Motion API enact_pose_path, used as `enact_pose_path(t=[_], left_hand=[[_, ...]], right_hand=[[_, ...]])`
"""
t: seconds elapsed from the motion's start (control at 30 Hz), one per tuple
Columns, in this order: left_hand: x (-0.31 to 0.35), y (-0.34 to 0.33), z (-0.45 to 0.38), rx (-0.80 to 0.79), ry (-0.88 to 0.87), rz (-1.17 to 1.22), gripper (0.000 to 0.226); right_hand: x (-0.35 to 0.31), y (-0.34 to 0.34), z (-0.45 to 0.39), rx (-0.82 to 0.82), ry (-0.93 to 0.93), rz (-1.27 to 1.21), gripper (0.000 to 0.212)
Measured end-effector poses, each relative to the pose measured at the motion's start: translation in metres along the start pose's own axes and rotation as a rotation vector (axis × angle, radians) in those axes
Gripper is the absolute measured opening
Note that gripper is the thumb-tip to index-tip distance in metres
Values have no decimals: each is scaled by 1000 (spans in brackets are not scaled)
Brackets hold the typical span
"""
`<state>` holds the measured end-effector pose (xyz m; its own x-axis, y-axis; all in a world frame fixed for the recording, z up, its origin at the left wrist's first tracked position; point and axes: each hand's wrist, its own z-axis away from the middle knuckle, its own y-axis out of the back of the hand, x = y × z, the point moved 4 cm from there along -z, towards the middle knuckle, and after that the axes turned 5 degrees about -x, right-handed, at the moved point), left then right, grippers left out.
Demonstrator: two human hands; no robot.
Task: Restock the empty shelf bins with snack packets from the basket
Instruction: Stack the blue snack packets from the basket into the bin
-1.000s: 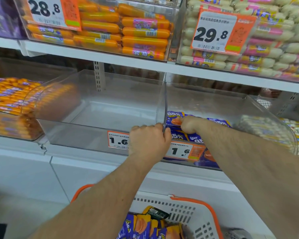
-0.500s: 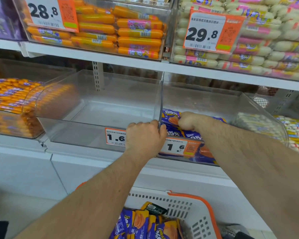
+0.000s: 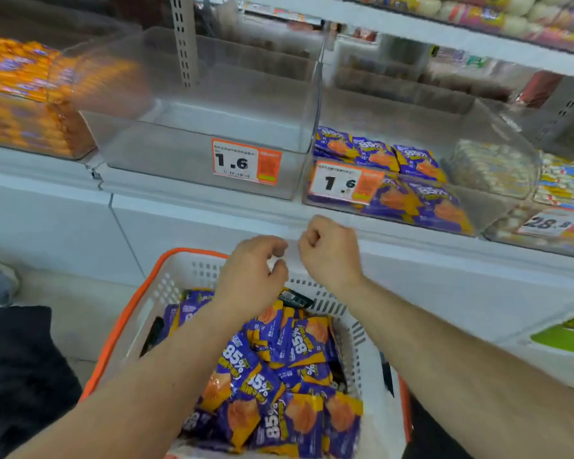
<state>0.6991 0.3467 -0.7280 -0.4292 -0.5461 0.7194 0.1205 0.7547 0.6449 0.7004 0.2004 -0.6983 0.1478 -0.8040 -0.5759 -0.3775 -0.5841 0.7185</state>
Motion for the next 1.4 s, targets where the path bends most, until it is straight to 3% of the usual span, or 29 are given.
enact_pose_path(t=[0.1,0.13,0.23,0.3,0.4,0.5,0.7,0.87,1.0,1.07,1.17,1.23,1.3,1.4], left_hand=[[-34,-21,33,-182,261,58,25],[-39,-26,43,-223,310,75,23],[-46,-35,65,-334,379,75,18],[-48,-37,74,-388,405,23,22],[-52,-37,82,-454,443,-29,23],[-53,-38,87,-492,446,-60,25],[-51,-41,92,-535,460,-65,25],[-51,-47,96,-578,513,-14,25],[-47,-55,97,-614,544,17,27],[-40,-58,95,-625,548,51,32],[-22,-59,87,-607,510,141,49],[-3,-58,79,-580,486,319,48],[13,-55,72,-564,507,506,37],[18,-53,60,-493,534,702,52]], right_hand=[[59,-67,47,-478,-232,102,15],[76,-84,63,-619,-286,157,20],[118,-115,99,-949,-344,408,60],[134,-122,112,-1038,-301,602,87],[144,-126,124,-1126,-321,701,121],[147,-129,128,-1188,-317,724,133],[150,-127,129,-1215,-300,709,132],[136,-120,135,-1242,-280,798,82],[109,-99,122,-1288,-283,736,19],[94,-82,107,-1250,-331,687,26],[77,-54,85,-1170,-440,511,33],[61,-38,75,-1117,-505,337,32],[41,-28,70,-1052,-558,92,24],[10,-13,68,-924,-690,-297,17]])
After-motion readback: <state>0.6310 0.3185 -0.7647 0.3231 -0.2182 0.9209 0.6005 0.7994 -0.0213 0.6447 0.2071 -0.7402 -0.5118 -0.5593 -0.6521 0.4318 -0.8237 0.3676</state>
